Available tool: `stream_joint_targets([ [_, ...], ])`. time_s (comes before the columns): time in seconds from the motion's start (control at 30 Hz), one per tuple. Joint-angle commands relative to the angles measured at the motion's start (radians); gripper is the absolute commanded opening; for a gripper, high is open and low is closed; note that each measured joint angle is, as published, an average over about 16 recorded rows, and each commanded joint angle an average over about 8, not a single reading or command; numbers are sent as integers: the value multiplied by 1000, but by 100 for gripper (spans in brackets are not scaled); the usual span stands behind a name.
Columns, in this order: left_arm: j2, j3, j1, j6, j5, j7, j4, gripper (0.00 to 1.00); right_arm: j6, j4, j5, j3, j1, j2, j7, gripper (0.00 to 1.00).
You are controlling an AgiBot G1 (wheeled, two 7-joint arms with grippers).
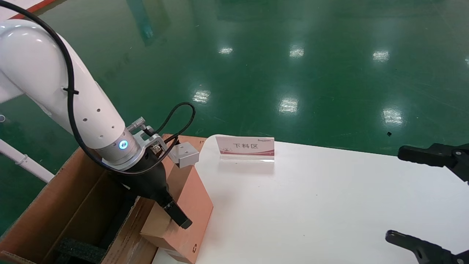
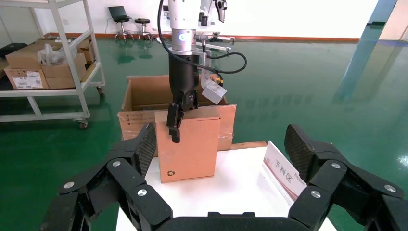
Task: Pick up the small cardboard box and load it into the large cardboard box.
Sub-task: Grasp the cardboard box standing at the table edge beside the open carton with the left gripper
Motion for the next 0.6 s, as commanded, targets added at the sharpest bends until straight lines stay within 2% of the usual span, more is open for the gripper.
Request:
stream_joint_targets([
  [0.03, 1, 1, 1, -1, 1, -1, 0, 0, 0, 0, 0, 0, 0, 0, 0, 0],
  [0.6, 2, 3, 6, -4, 6, -2, 2, 0, 0, 0, 0, 0, 0, 0, 0, 0],
])
